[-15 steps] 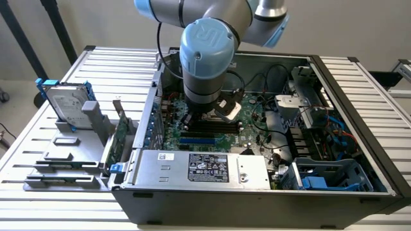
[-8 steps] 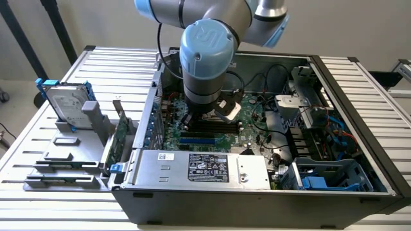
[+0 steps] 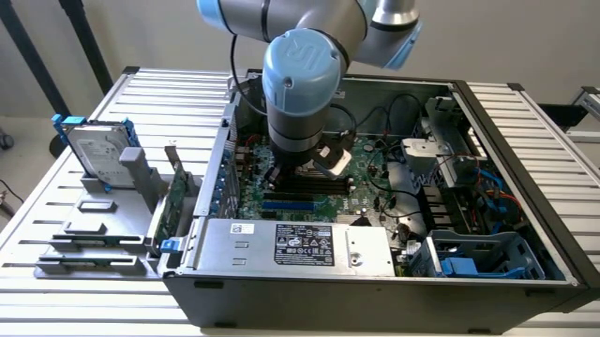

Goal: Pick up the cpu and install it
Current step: 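Install the second cpu locking lever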

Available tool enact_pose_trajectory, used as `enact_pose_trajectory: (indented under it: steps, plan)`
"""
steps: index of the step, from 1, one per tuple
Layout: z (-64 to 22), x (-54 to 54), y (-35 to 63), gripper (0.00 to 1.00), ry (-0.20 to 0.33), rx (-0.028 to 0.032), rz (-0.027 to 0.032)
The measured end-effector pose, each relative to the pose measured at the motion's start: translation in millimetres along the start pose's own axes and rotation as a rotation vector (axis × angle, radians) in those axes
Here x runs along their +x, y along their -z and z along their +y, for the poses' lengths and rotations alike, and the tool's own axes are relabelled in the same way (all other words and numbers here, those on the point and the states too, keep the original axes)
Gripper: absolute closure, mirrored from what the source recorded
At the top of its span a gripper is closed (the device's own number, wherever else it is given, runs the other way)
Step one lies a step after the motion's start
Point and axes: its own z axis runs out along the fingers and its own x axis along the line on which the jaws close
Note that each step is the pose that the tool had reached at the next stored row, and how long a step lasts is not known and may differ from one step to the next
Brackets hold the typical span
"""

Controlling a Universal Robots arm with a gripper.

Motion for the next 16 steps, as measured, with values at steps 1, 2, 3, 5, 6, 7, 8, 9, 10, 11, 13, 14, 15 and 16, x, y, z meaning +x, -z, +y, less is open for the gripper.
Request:
enact_pose_trajectory:
  steps: [1, 2, 3, 5, 6, 7, 8, 9, 10, 11, 13, 14, 15, 16]
  plan:
    - [-0.2, 0.3, -0.2, 0.89, 0.000, -0.0035, -0.0049]
    - [-0.4, 0.5, -0.3, 0.89, 0.000, -0.0065, -0.0089]
    - [-0.6, 0.7, -0.5, 0.89, 0.000, -0.0102, -0.0138]
    - [-0.9, 1.2, -0.8, 0.89, 0.000, -0.0175, -0.0236]
    - [-1.0, 1.5, -0.9, 0.89, 0.001, -0.0202, -0.0263]
    - [-1.1, 1.8, -1.2, 0.89, 0.001, -0.0233, -0.0285]
    - [-1.3, 2.2, -1.5, 0.89, 0.001, -0.0251, -0.0311]
    - [-1.6, 2.6, -1.8, 0.89, 0.002, -0.0271, -0.0339]
    - [-1.8, 3.0, -2.2, 0.89, 0.002, -0.0293, -0.0369]
    - [-1.6, 2.6, -1.9, 0.89, 0.002, -0.0258, -0.0325]
    - [-0.1, 0.7, -0.8, 0.89, 0.002, 0.0003, 0.0024]
    - [-0.2, 0.9, -0.9, 0.89, 0.002, 0.0007, 0.0028]
    - [-0.2, 0.9, -0.9, 0.89, 0.002, 0.0007, 0.0029]
    - [-0.2, 0.9, -0.9, 0.89, 0.002, 0.0007, 0.0030]
